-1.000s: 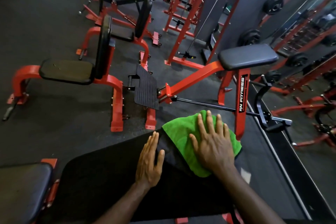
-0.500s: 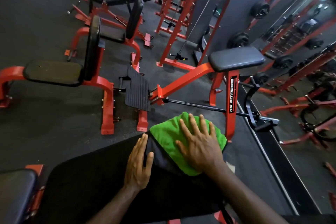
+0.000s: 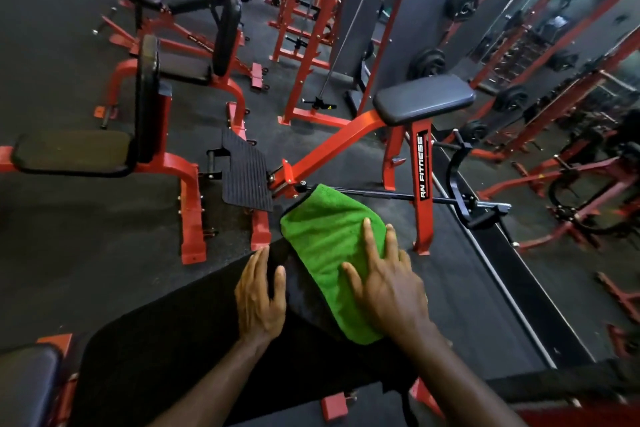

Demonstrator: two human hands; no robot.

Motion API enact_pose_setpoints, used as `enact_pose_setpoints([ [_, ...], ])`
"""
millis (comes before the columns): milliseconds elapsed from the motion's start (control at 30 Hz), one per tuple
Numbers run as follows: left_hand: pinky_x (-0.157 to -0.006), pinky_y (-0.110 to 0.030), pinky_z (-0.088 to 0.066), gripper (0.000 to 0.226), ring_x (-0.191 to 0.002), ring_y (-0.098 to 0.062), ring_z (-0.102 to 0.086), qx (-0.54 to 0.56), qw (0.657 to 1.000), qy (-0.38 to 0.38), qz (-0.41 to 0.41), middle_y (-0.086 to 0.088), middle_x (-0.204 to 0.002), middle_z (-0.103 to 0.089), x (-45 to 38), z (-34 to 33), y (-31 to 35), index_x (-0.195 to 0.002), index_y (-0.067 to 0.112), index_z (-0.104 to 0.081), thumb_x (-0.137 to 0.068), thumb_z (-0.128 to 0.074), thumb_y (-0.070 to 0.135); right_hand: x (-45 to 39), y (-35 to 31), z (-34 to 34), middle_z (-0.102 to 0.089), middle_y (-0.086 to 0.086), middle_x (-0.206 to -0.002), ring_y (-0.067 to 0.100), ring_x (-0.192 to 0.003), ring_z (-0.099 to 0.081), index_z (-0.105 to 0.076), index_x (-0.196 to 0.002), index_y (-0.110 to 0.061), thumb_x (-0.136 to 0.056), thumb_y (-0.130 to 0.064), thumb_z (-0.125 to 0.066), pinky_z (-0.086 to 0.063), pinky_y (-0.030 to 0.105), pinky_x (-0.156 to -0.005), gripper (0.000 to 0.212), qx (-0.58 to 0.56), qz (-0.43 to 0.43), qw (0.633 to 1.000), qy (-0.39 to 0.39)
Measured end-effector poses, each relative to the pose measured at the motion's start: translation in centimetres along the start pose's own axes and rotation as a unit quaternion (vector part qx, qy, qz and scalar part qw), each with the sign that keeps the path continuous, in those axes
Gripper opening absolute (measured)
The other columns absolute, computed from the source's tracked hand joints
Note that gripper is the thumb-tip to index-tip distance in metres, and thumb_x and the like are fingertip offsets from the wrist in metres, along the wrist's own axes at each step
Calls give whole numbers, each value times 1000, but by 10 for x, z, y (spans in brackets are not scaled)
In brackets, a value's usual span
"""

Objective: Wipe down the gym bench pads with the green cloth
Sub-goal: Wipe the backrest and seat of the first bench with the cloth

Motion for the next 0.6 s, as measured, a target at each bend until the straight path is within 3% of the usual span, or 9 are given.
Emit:
enact_pose_setpoints([
  [133,-115,-47,-42,75,-141,-27,-50,-2,1000,-8,3,-10,-152,-54,-1,1,1,-148,8,-54,-104,-27,63,-19,-4,6,-30,10,-156,39,-120,-55,-1,-165,-33,-99,-71,-36,-50,52,-92,83,-54,-43,997,-17],
  [333,-116,-45,-40,63,-141,-27,-50,-10,1000,-27,12,-11,-152,-54,-2,2,-3,-148,8,-53,-104,-33,49,70,13,0,-30,6,-153,28,-114,-55,12,-164,-33,-96,-76,-25,-53,45,-87,88,-27,-62,998,-4],
  [600,-114,-48,-42,61,-138,-31,-51,-34,999,-34,0,-12,-151,-55,-3,3,-3,-147,8,-53,-104,-33,46,13,-2,1,-43,10,-138,33,-107,-59,0,-165,-31,-98,-73,-32,-53,47,-80,85,-46,-80,996,14],
])
Point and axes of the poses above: each hand's wrist, its own x-axis away from the middle knuckle, its own z-axis out of the back of the hand, y = z × x, the point moved 3 cm from there along -x, towards the middle knuckle
